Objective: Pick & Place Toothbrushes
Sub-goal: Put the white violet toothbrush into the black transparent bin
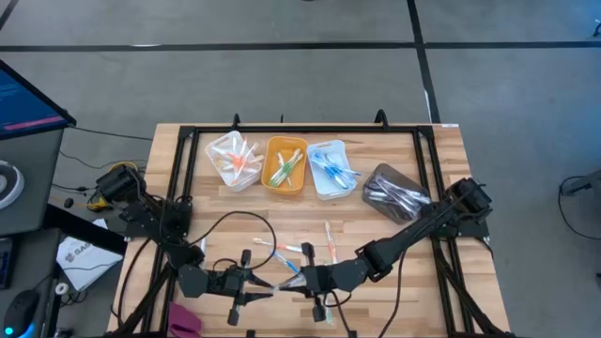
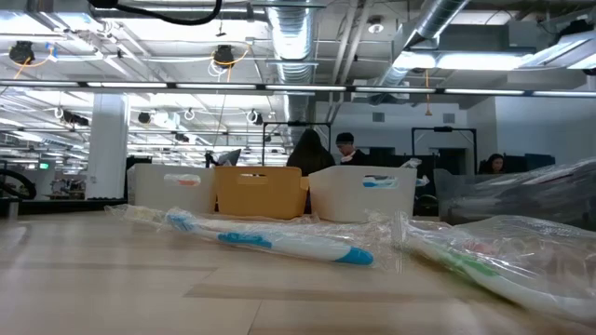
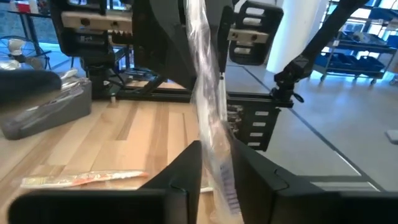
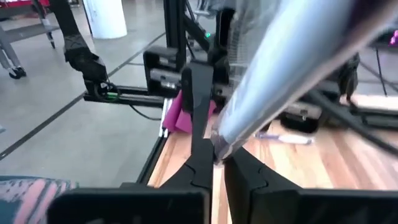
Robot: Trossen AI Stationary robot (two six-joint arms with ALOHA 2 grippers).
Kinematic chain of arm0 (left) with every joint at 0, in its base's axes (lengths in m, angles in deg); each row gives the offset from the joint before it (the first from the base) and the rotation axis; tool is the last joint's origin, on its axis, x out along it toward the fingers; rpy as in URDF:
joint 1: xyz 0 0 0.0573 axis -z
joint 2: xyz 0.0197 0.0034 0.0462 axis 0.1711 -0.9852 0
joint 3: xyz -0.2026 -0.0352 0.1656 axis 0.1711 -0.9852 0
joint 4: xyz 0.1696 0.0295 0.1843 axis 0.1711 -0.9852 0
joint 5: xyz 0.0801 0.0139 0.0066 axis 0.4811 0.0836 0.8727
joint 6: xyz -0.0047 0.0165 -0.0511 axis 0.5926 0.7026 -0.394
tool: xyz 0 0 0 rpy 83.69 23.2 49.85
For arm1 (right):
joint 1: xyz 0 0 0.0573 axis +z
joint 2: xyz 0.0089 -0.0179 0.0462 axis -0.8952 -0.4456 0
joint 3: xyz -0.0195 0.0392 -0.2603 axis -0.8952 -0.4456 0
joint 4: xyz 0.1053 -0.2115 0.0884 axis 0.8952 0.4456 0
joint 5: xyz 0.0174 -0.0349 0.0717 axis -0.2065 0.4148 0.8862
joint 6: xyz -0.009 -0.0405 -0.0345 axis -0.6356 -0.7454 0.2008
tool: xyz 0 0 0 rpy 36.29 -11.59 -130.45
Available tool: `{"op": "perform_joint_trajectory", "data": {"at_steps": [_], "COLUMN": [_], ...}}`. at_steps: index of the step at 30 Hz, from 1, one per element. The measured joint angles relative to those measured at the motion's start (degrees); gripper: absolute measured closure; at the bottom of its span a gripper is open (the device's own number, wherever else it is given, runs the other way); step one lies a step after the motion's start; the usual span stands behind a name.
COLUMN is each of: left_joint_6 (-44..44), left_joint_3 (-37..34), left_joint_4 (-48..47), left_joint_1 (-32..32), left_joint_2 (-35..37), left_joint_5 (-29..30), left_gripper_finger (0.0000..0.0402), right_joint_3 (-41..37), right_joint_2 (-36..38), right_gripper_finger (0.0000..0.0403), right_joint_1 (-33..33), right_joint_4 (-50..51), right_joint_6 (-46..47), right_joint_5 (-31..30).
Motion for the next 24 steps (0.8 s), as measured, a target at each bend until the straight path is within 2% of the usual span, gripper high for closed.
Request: {"op": "perform_joint_trajectory", "data": {"at_steps": [7, 10, 13, 16, 18, 24], "left_joint_6": [-0.43, -0.60, -2.53, -5.41, -6.44, -6.60], "left_joint_3": [0.00, 0.00, 0.00, 0.00, 0.00, 0.00], "left_joint_4": [0.18, 0.17, 0.17, 0.08, -0.41, -1.12], "left_joint_1": [0.20, 0.20, 0.45, 1.67, 2.92, 7.16], "left_joint_2": [0.00, 0.00, 0.00, 0.02, 0.02, 0.02], "left_joint_5": [-2.74, -2.84, -2.84, -3.58, -6.97, -15.28], "left_gripper_finger": [0.0273, 0.0248, 0.0225, 0.0210, 0.0205, 0.0203], "right_joint_3": [-0.04, -0.04, -0.09, -0.04, -0.05, 0.00], "right_joint_2": [0.40, 0.54, 2.04, 4.89, 7.12, 17.14], "right_gripper_finger": [0.0397, 0.0397, 0.0397, 0.0397, 0.0397, 0.0397], "right_joint_1": [0.98, 1.40, 2.27, 3.45, 4.07, 3.56], "right_joint_4": [6.53, 9.02, 16.10, 27.25, 35.42, 62.57], "right_joint_6": [4.49, 6.11, 9.17, 16.24, 21.87, 42.24], "right_joint_5": [-2.71, -6.14, -10.96, -16.88, -19.07, -19.43]}}
